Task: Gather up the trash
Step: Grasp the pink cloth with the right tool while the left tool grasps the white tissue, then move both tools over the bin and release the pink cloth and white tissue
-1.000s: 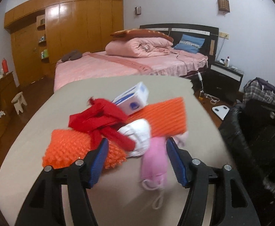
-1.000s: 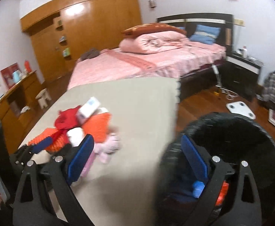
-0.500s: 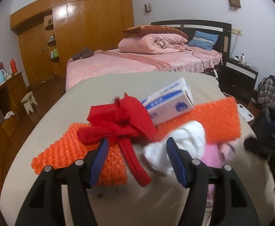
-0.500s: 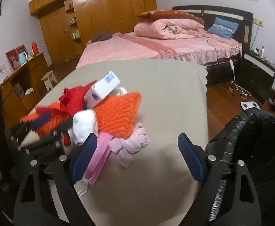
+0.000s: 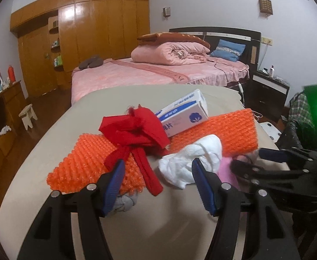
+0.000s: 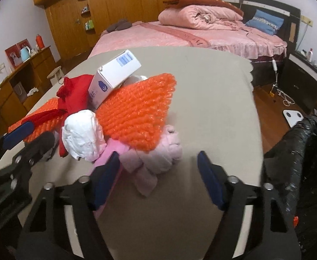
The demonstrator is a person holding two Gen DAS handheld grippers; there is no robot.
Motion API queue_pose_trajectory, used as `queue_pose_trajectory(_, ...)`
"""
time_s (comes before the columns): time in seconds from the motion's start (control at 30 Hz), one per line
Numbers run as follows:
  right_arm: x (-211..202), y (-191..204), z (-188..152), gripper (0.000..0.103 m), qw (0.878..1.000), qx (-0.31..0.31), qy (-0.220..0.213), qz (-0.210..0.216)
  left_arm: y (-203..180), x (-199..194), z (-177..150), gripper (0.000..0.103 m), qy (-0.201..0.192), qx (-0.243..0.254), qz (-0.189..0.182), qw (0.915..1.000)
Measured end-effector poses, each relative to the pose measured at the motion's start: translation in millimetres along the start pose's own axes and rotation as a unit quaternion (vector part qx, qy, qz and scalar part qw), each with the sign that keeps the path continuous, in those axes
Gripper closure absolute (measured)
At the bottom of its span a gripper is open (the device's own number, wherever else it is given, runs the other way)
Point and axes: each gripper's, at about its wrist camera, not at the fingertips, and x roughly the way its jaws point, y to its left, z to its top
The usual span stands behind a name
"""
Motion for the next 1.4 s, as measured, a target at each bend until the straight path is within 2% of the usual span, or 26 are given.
queue_pose_trajectory(0.07,0,-1,0,0.056,1.000,0.001,0.003,0.004,-2,1,0,0.040,0.000,-0.001,-0.006,1.0000)
queue_pose_trajectory(0.1,-1,-1,-1,0.064,1.000,0.001,0.006,0.009,-2,1,0,0.040,-0.001,-0.001,-0.007,1.0000)
queue_pose_trajectory(0.13,-2,-2,-1,0.065,1.000,0.001,0.009,0.013,-3,0,2,0.040,-0.003,-0.001,-0.007,1.0000)
queue_pose_trajectory(0.33,-25,-5,-7,0.065,1.000,0.002,-0.002,0.013,-11,-4,8,0.040,-0.016,0.000,-0.023,0.9996)
queue_pose_trajectory(0.57,-44,-17,-4,0.065,1.000,0.017,-0.019,0.004,-24,11,8,0.040,-0.005,0.005,-0.032,0.9995)
queue_pose_trajectory(0.93,-47,-22,-3,0.065,1.000,0.022,-0.020,0.004,-31,42,7,0.040,0.045,0.018,-0.033,0.9983)
queue_pose_trajectory(1.0,-48,-23,-3,0.065,1.000,0.023,-0.021,0.003,-33,42,6,0.055,0.045,0.022,-0.040,0.9979)
queue_pose_trajectory(1.07,-51,-24,-3,0.065,0.999,0.026,-0.024,0.002,-33,40,5,0.064,0.040,0.023,-0.041,0.9981)
queue_pose_trajectory(1.17,-56,-25,-2,0.065,0.999,0.026,-0.029,0.002,-32,30,7,0.068,0.020,0.016,-0.045,0.9987)
queue_pose_trajectory(1.4,-82,-25,3,0.065,0.998,0.027,-0.055,0.006,-30,-6,26,0.068,-0.026,0.011,-0.046,0.9986)
